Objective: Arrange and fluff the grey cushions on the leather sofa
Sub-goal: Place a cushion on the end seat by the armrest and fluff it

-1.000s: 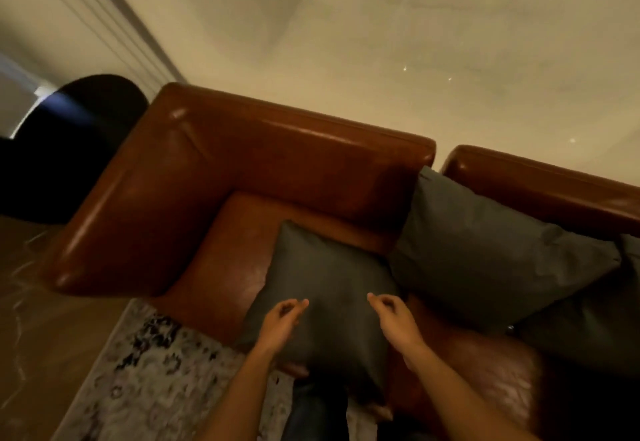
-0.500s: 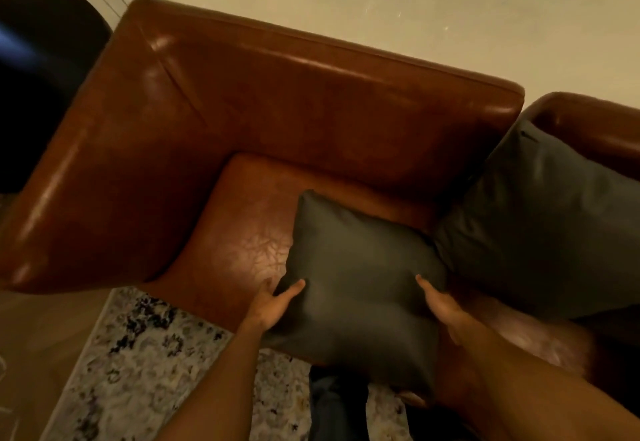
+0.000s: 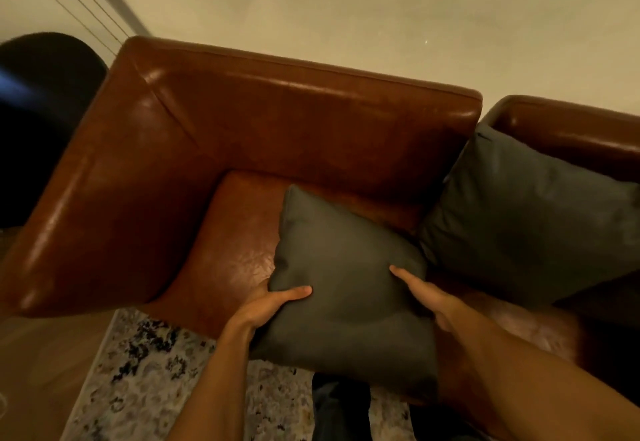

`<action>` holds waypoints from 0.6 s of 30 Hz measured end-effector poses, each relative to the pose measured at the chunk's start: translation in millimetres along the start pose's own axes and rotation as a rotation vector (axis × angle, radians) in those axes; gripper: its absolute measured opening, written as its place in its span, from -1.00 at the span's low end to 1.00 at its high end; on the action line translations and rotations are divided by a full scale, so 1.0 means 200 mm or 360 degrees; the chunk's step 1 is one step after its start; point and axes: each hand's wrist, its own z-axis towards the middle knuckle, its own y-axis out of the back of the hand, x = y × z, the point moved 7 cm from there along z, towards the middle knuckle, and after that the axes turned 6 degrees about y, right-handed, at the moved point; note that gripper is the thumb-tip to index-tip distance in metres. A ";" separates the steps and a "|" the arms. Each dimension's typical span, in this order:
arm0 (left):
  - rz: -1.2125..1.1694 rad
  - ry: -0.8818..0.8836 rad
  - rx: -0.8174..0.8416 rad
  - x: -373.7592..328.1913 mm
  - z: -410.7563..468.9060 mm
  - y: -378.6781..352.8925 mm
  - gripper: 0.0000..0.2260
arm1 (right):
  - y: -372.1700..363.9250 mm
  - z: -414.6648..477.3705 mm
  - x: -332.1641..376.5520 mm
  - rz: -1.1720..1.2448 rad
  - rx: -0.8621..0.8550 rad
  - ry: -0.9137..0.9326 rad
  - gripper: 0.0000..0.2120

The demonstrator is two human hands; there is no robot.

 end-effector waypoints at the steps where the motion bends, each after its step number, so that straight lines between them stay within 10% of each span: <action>1: -0.0006 -0.0046 -0.0052 -0.01 -0.04 0.01 -0.32 | -0.02 -0.04 -0.01 0.0017 0.0026 -0.0004 0.05; 9: 0.1032 -0.0711 -0.0870 -0.23 -0.51 -0.17 -0.48 | 0.03 -0.54 0.09 -0.0397 0.0165 0.0402 -0.34; 18: 0.1814 -0.1237 -0.1036 -0.69 -0.87 -0.39 -0.34 | 0.29 -1.15 0.68 -0.1479 -0.0808 0.1974 -0.05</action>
